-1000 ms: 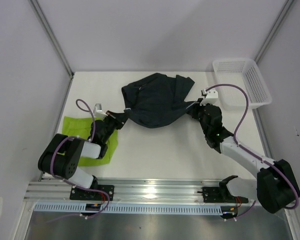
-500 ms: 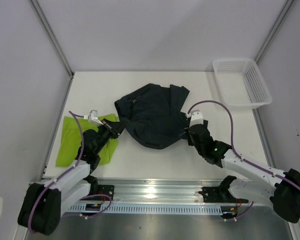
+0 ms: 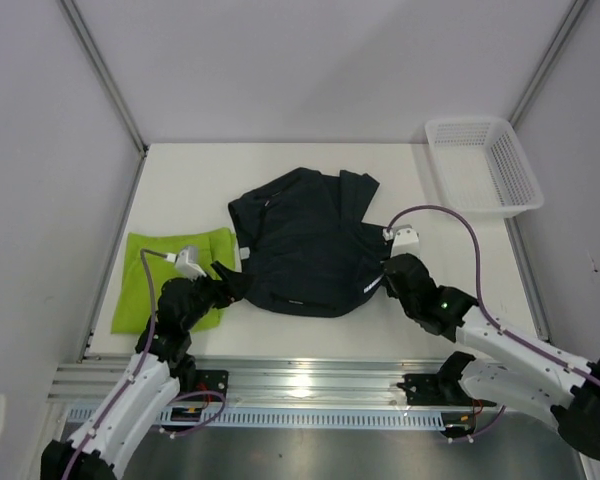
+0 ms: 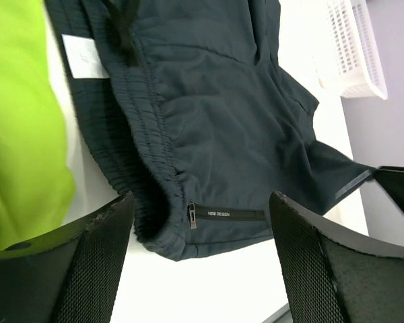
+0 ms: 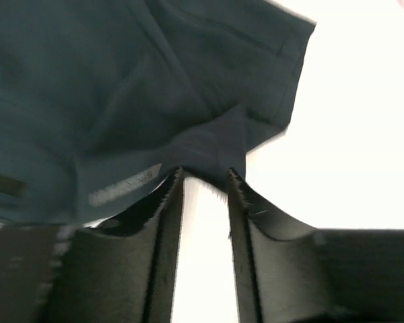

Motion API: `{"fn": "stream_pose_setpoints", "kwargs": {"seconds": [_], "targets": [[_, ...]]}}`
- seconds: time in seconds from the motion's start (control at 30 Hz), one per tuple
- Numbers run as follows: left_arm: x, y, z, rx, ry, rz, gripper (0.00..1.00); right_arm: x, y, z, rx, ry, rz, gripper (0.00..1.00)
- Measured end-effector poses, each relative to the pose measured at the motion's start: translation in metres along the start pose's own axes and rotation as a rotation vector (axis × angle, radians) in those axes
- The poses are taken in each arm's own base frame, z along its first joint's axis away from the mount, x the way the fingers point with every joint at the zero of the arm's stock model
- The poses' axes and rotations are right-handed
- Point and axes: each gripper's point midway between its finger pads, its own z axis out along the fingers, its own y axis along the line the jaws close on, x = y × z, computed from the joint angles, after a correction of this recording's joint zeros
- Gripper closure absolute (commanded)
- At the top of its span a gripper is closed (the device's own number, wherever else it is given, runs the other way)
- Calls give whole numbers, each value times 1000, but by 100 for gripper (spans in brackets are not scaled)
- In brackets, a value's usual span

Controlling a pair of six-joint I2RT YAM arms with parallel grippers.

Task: Fold and stack the shorts
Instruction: Flatten the shorts out

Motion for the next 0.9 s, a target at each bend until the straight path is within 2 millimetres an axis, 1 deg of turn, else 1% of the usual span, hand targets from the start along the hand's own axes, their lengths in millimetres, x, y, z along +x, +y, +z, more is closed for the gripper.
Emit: {"fn": "stream_pose_setpoints", "kwargs": {"seconds": [0.03, 0.1, 0.13, 0.17, 0.23, 0.33, 0.4, 0.43, 0.47, 0.5, 0.53, 0.6, 0.67, 0.73, 0.8, 0.9], "targets": [[0, 1, -3, -7, -6, 4, 16, -6, -1, -5, -7, -25, 18, 57], [-4, 1, -9, -17, -25, 14, 14, -18, -4, -15, -20, -80, 55, 56], [-6, 0, -12, -23, -31, 21, 14, -24, -6, -20, -26, -107, 72, 53], [-10, -1, -14, -32, -36, 24, 13, -30, -7, -24, -33, -132, 89, 51], [-18, -6, -17, -45, -41, 31, 13, -36, -9, -29, -40, -162, 108, 53], [-32, -17, -17, -66, -33, 44, 13, -44, -8, -28, -42, -167, 116, 48], [-41, -23, -14, -92, -16, 50, 12, -48, -4, -21, -41, -150, 114, 42], [-45, -25, -13, -103, -10, 56, 11, -49, -1, -15, -41, -133, 112, 41], [-49, -27, -10, -113, -3, 62, 10, -51, 7, -5, -57, -100, 109, 34], [-53, -29, -8, -120, 1, 65, 10, -52, 6, 1, -47, -86, 115, 33], [-54, -27, -4, -144, 21, 63, 10, -49, 8, 14, -49, -34, 117, 32], [-62, -24, 7, -180, 49, 56, 12, -57, 11, 39, -52, 30, 157, 31], [-72, -19, 23, -208, 78, 35, 12, -66, 13, 67, -59, 84, 202, 33], [-81, -7, 43, -250, 111, 7, 13, -79, 16, 95, -74, 120, 253, 34], [-90, 4, 63, -286, 135, -20, 15, -95, 19, 120, -85, 128, 302, 38], [-98, 20, 91, -312, 153, -54, 17, -114, 25, 163, -97, 135, 371, 40]]}}
